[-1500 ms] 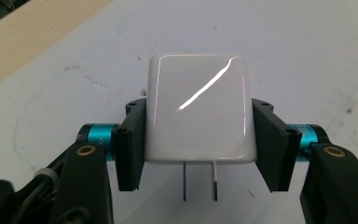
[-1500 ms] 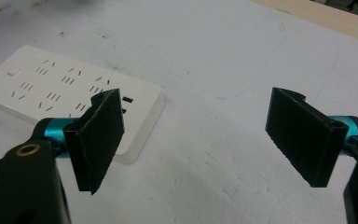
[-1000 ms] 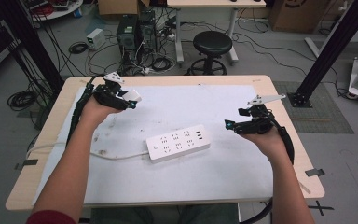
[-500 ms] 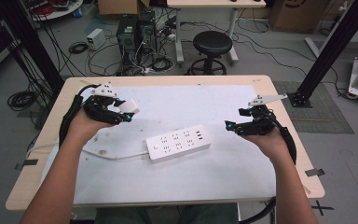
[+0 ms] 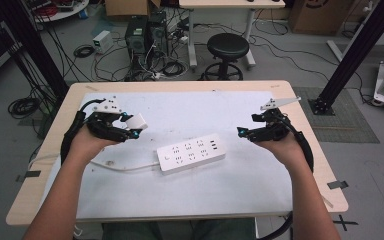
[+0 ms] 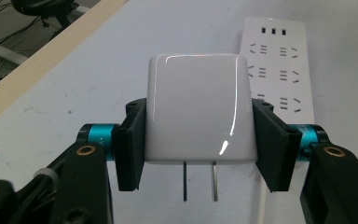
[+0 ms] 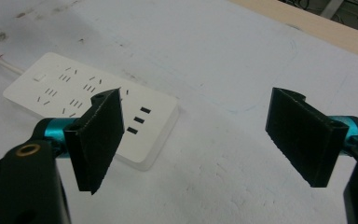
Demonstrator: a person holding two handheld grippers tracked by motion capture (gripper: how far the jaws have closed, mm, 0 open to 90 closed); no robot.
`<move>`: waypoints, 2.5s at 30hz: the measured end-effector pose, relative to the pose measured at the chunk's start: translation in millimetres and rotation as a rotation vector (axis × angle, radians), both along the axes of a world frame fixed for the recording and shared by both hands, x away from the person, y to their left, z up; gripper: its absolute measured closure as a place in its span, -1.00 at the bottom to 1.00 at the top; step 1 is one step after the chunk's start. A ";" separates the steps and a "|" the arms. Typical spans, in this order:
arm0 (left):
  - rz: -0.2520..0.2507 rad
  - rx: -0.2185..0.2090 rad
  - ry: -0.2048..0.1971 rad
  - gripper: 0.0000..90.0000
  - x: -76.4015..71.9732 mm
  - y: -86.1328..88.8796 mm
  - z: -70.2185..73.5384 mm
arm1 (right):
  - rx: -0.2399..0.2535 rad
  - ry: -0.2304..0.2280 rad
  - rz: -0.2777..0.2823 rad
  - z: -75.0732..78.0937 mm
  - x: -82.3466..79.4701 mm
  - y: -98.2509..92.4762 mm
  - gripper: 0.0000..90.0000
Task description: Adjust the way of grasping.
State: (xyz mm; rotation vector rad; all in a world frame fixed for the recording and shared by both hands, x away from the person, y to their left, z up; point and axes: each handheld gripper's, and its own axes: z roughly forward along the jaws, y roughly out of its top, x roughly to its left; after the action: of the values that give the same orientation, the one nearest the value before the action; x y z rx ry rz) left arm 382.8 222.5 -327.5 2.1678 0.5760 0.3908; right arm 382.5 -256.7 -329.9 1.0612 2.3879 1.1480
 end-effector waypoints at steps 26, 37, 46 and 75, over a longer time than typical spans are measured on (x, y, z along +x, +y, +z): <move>-0.254 -0.051 0.024 -0.06 -10.0 -57.3 -43.3 | 0.012 0.130 0.165 -8.8 -3.7 63.3 -0.57; -0.331 -0.050 -0.040 -0.06 -21.6 -85.1 -62.7 | 0.094 0.223 0.232 -23.6 -4.1 88.0 -0.56; -0.360 -0.043 -0.129 -0.06 -31.3 -99.9 -63.8 | 0.201 0.363 0.291 -41.8 -2.1 109.9 -0.57; -0.395 -0.043 -0.264 -0.06 -49.1 -122.1 -58.3 | 0.338 0.507 0.354 -54.7 -1.7 122.8 -0.40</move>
State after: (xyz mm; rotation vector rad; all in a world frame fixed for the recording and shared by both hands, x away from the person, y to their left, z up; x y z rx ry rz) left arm 333.7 100.4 -385.8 2.0814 0.0063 0.4322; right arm 380.8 -133.9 -384.6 1.1748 2.9350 1.6081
